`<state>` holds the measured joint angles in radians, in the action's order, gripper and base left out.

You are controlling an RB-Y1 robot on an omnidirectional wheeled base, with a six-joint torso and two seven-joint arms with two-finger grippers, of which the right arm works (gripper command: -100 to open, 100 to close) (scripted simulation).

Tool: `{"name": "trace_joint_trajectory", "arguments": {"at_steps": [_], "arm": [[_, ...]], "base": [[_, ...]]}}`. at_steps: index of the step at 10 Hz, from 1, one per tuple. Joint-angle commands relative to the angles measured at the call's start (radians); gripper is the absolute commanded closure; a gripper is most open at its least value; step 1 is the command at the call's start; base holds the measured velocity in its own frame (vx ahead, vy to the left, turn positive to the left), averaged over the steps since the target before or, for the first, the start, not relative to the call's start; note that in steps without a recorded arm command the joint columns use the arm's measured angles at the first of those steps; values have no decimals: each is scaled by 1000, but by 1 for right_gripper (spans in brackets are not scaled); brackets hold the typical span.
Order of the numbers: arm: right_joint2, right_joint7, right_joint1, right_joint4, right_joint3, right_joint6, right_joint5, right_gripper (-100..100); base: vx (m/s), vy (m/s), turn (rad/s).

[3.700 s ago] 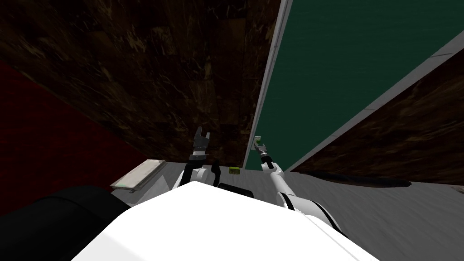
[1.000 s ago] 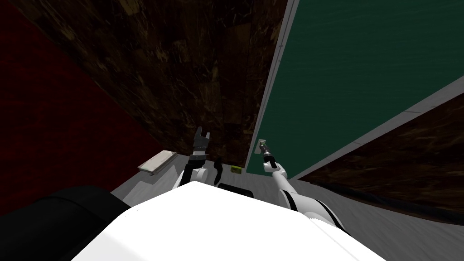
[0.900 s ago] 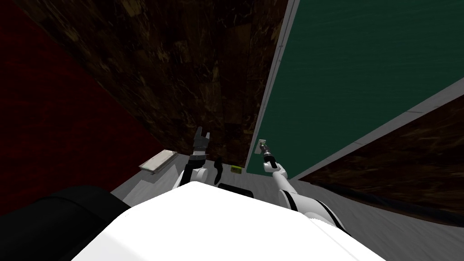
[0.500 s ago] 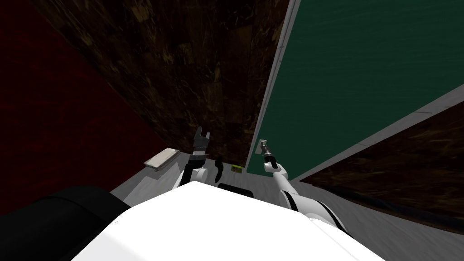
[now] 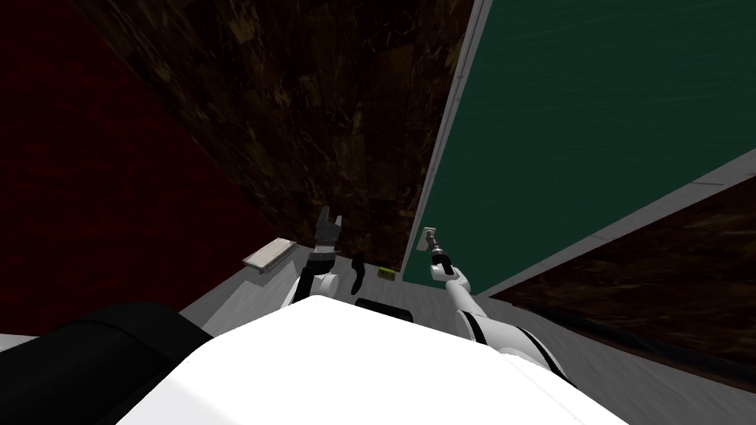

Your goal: Pull the door open

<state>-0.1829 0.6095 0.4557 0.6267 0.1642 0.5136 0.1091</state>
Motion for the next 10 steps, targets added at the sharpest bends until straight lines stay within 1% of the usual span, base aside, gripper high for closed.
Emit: {"name": "trace_joint_trajectory", "arguments": {"at_steps": [1, 2, 3, 4, 5, 6, 7, 8, 9, 10], "arm": [[6, -50, -7, 9, -8, -3, -17, 100], [6, -65, -7, 9, -8, -3, -17, 100], [4, -100, -9, 11, -9, -4, -29, 100], [4, -105, -9, 11, -9, -4, -29, 100], [2, -144, -11, 14, -9, -5, -42, 100], [-1, -170, -13, 16, -10, -6, -54, 100], [-1, -184, -13, 16, -10, -6, -54, 100], [-3, -220, -15, 18, -11, -7, -67, 100], [-3, -224, -15, 18, -11, -7, -67, 100], [-5, -265, -18, 21, -12, -8, -80, 100]], "base": [[-48, -31, 86], [-35, -24, 50], [-30, -20, 72], [-21, -17, 30], [-28, -16, 46], [-38, -21, 95], [-31, -22, 47], [-32, -21, 64], [-23, -15, 31], [-25, -13, 62]]}}
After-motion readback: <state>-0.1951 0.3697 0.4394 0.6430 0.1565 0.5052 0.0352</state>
